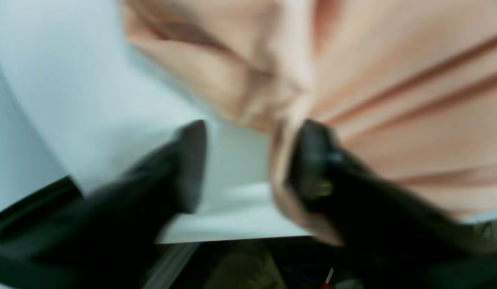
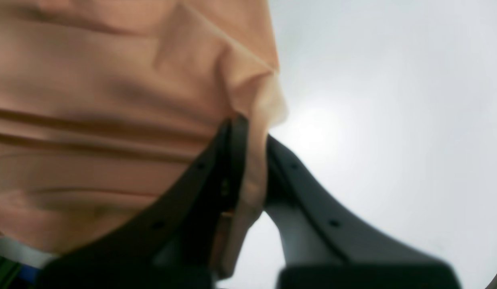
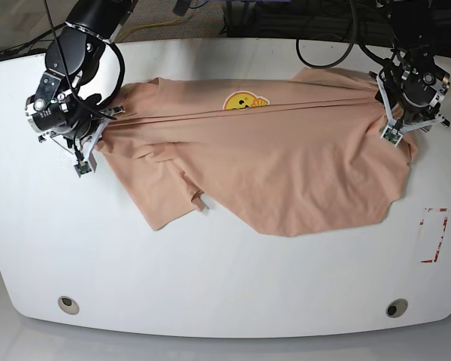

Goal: Fold the T-shirt properly
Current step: 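Pull the shirt taut between both grippers and lift it, then slide the left gripper along the shirt edge away from the right gripper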

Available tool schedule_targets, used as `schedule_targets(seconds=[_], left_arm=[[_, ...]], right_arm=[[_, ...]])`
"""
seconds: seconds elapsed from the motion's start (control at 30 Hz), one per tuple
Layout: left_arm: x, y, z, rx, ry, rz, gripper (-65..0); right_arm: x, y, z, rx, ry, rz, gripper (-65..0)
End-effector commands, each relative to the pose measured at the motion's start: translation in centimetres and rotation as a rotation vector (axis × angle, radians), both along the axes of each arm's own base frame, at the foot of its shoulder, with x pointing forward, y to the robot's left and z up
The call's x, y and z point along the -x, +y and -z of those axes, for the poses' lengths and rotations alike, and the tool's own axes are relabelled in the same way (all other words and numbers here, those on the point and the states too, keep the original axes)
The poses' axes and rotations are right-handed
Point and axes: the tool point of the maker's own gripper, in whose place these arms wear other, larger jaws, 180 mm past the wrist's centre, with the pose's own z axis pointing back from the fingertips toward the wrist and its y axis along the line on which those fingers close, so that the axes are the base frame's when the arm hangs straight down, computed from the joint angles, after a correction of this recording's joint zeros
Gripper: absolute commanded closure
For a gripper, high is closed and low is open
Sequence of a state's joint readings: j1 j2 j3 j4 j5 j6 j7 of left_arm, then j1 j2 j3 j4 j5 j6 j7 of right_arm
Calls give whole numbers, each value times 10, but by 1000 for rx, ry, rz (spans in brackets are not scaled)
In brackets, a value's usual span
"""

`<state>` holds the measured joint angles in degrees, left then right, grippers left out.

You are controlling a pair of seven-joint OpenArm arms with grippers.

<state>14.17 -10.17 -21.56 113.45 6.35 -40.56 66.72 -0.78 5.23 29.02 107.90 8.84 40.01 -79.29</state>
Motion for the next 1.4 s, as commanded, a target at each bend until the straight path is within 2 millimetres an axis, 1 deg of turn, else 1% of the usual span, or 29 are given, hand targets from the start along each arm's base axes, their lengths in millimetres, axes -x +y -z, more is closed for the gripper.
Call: schedule_targets(seconds=[0.0, 0.03, 0.13, 0.2, 0.27, 0.3, 0.4, 0.47, 0.53, 0.63, 0.77, 0.8, 0.93, 1.0, 1.07, 1.17, 1.23, 1.3, 1.33, 1.37], left_arm=[[-18, 14, -21, -53, -59, -23, -433], [-24, 14, -25, -54, -75, -24, -447], [-37, 14, -36, -55, -116, -24, -428], [-48, 17, -46, -60, -149, -35, -424], [-64, 25, -64, -67, -206, -63, -425], [-69, 28, -72, -69, -225, -80, -425], [-78, 33, -81, -67, -239, -104, -425], [-83, 30, -84, -40, -242, -104, -424], [-87, 32, -92, -34, -246, -90, -422], [-96, 22, -97, 6, -261, -30, -422], [-100, 11, -102, 78, -273, 45, -422], [-103, 4, -104, 107, -277, 83, -422], [-95, -14, -99, 202, -232, 180, -422], [-91, -24, -100, 263, -225, 227, -422], [-79, -34, -89, 305, -166, 272, -422], [-63, -51, -71, 320, -70, 349, -421], [-55, -54, -64, 325, -32, 371, -421], [-42, -59, -52, 341, 20, 389, -421], [-38, -60, -49, 343, 34, 389, -421], [-37, -57, -49, 340, 32, 383, -421]], right_arm=[[-7, -5, -10, 22, -35, 8, 0], [-10, -4, -12, 21, -41, 8, 0], [-11, -3, -13, 17, -45, 8, 0], [-12, 3, -11, 1, -47, 8, 0], [-12, 4, -11, -3, -48, 6, 0], [-13, 5, -11, -4, -50, 6, 0], [-16, 6, -14, -7, -59, 6, 0], [-17, 7, -14, -9, -60, 6, 0], [-17, 7, -14, -9, -60, 6, 0], [-17, 6, -14, -9, -62, 8, 0], [-18, 6, -15, -9, -64, 8, 0], [-18, 6, -15, -9, -64, 8, 0], [-18, 6, -15, -9, -64, 8, 0], [-17, 7, -14, -10, -62, 8, 0], [-17, 7, -14, -10, -62, 8, 0], [-17, 7, -14, -10, -62, 8, 0], [-17, 7, -14, -10, -62, 8, 0], [-17, 7, -14, -10, -62, 8, 0], [-17, 7, -14, -10, -62, 8, 0], [-17, 7, -14, -10, -62, 8, 0]])
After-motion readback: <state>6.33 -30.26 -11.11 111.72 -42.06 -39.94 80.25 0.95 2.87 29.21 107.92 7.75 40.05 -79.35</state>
